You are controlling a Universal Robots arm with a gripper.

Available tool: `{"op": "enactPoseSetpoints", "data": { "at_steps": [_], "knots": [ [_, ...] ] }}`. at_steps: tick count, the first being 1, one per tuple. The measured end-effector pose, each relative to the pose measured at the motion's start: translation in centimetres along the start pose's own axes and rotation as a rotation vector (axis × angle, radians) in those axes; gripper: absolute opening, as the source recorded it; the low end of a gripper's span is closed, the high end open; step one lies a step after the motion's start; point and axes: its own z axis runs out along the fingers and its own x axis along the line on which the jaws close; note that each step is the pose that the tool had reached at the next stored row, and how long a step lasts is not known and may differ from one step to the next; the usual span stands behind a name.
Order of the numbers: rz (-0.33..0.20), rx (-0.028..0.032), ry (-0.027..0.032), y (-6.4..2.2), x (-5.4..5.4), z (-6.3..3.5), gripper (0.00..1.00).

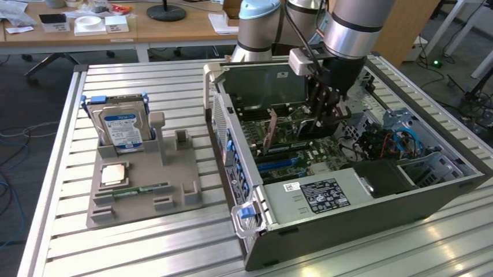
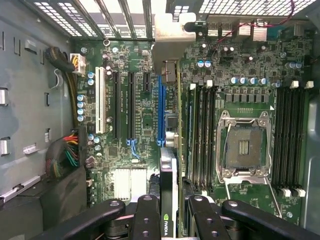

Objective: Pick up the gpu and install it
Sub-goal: 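Insert the gpu into the slot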

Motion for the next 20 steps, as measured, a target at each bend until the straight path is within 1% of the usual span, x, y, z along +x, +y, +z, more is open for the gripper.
{"op": "enactPoseSetpoints", "data": {
  "at_steps": [4, 11, 16, 18, 20],
  "knots": [
    [0.000, 0.0002, -0.0006, 0.24, 0.0, 0.04, 0.27],
    [0.000, 0.0011, -0.0006, 1.25, 0.0, 0.12, 0.27],
    [0.000, 0.0037, -0.0005, 1.89, 0.0, 0.71, 0.27],
    [0.000, 0.0044, -0.0006, 2.04, 0.0, 0.98, 0.27],
    [0.000, 0.0044, -0.0004, 2.06, 0.0, 1.03, 0.27]
  ]
}}
